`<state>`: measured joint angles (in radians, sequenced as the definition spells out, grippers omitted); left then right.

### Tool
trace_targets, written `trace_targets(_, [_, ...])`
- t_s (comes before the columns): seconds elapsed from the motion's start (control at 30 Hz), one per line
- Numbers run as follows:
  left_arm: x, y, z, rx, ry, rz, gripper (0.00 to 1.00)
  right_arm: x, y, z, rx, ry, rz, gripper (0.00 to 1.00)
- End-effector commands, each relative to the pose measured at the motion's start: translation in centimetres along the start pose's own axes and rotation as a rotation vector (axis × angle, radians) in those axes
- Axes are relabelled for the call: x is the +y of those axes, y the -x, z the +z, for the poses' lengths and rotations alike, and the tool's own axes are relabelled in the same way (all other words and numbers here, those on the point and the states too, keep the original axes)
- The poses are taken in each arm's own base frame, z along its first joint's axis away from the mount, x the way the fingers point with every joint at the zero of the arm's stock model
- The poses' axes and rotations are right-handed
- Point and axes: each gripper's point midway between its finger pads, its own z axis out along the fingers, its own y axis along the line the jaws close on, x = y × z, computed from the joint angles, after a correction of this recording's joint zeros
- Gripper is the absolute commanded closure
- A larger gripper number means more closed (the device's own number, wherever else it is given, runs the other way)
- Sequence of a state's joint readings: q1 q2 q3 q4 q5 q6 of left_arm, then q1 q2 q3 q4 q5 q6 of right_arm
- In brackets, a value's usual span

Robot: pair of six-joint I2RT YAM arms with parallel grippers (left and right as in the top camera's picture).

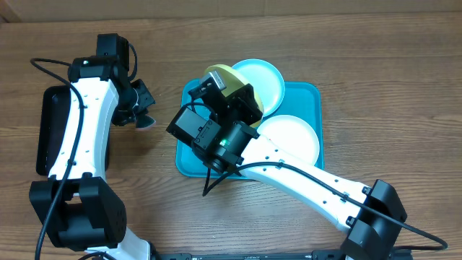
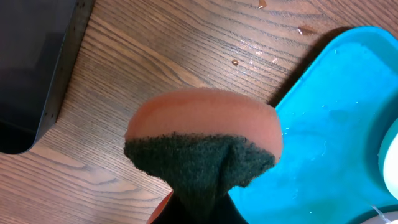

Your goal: Clean dirty plates on tray and stack at the side

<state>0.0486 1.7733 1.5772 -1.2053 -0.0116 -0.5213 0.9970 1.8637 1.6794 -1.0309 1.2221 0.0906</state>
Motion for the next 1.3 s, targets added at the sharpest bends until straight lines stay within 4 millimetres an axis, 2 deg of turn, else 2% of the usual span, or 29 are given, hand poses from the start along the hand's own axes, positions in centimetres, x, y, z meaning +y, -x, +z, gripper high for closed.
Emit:
trace_targets(0.0, [-0.1, 0.2, -0.6, -0.01, -0.016, 0.012, 0.96, -2.5, 1.2, -0.8, -0.033, -0.053, 0.04, 0.96])
trace_targets(0.17, [-0.1, 0.2, -0.6, -0.011, -0.016, 0.015, 0.96, -1.1, 0.9, -0.3, -0.01, 0.039, 0.051, 0.96])
trace_targets(0.27, [-0.1, 0.2, -0.6, -0.013, -0.016, 0.015, 0.96, 0.3, 0.3, 0.9, 0.038, 0.149, 0.133, 0.96])
trace_targets(0.33, [-0.1, 0.2, -0.6, -0.013, -0.016, 0.015, 0.96, 1.8, -0.3, 2.2, 0.103, 0.277, 0.239, 0.96])
trace_targets(0.37, [-0.1, 0.2, -0.6, -0.013, -0.016, 0.016, 0.96, 3.1, -0.7, 3.0, 0.151, 0.394, 0.288, 0.96])
trace_targets(0.47, [-0.1, 0.1, -0.6, -0.01, -0.016, 0.024, 0.96, 5.1, -1.5, 5.0, 0.274, 0.703, 0.419, 0.96])
trace_targets(0.53, [-0.1, 0.1, -0.6, -0.008, -0.015, 0.025, 0.96, 4.6, -2.4, 6.9, 0.364, 0.9, 0.546, 0.96])
trace_targets(0.6, [-0.1, 0.1, -0.6, -0.008, -0.016, 0.025, 0.96, 2.8, -3.9, 9.2, 0.44, 1.016, 0.676, 0.96])
trace_targets(0.7, [-0.1, 0.1, -0.6, -0.007, -0.018, 0.025, 0.96, -1.1, -7.5, 13.2, 0.535, 1.058, 0.857, 0.96])
trace_targets(0.83, [-0.3, 0.0, -0.6, -0.004, -0.025, 0.025, 0.96, -6.0, -15.4, 18.3, 0.672, 0.901, 1.018, 0.96])
trace_targets(0.9, [-0.5, 0.0, -0.6, -0.003, -0.035, 0.025, 0.96, -7.4, -18.9, 19.7, 0.729, 0.836, 1.08, 0.96])
trace_targets(1.07, [-0.5, 0.1, -0.6, -0.004, -0.037, 0.025, 0.96, -9.3, -26.6, 22.6, 0.8, 0.704, 1.22, 0.96])
trace_targets(1.27, [-0.5, 0.1, -0.6, -0.005, -0.037, 0.025, 0.96, -9.7, -31.7, 24.4, 0.812, 0.604, 1.329, 0.96])
